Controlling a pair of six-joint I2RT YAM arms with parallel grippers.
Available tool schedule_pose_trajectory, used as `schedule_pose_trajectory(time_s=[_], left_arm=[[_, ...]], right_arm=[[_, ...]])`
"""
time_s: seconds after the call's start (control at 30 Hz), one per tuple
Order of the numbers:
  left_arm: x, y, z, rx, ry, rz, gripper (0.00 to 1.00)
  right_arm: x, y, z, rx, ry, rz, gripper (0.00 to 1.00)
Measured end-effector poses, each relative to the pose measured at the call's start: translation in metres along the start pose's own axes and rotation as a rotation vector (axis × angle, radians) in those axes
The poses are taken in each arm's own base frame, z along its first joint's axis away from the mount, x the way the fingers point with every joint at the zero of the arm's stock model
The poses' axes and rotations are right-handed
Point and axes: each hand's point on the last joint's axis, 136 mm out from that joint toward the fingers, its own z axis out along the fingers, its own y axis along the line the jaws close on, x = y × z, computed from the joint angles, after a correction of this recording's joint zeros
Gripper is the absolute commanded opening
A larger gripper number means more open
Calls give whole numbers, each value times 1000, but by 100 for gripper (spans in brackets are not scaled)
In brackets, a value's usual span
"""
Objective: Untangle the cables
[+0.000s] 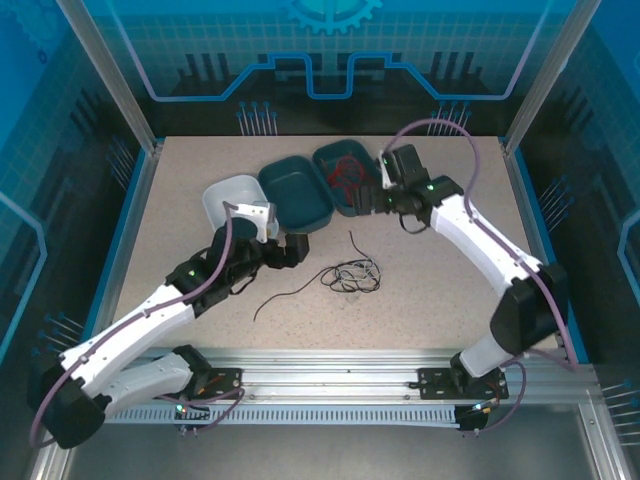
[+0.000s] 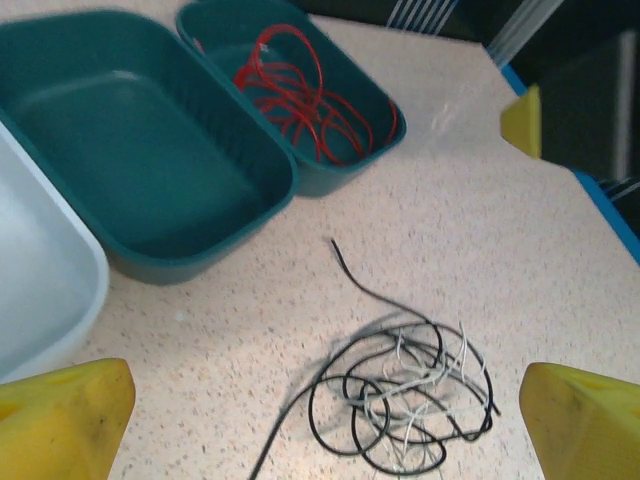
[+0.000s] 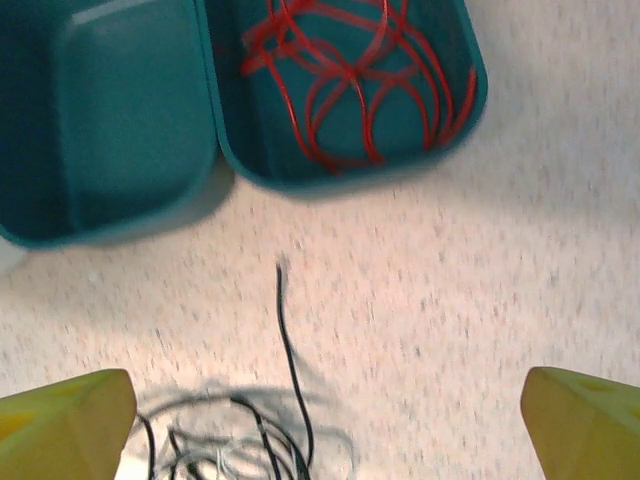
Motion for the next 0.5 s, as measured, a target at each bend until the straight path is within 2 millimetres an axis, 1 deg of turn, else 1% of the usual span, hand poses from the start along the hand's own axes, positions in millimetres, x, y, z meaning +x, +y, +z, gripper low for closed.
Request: schedule_pose_trajectory(time_s=[0.07, 0.17, 0.23, 0.3, 0.43, 0.5], left_arm=[[13, -3, 13, 15, 61, 3, 99], [32, -6, 30, 36, 141, 13, 99], [46, -9, 42, 48, 196, 24, 96], [60, -11, 53, 58, 246, 32, 92], [83, -14, 74, 77, 319, 52, 82], [93, -12, 83, 66, 355, 73, 70]], right_arm=[[20, -5, -5, -5, 17, 26, 100], [43, -10, -13, -11, 30, 54, 100], [56, -12, -17, -17, 33, 73, 99], [70, -14, -22, -29, 40, 96, 96], [98, -18, -25, -50, 61, 134, 94], [111, -20, -24, -54, 77, 146, 94]])
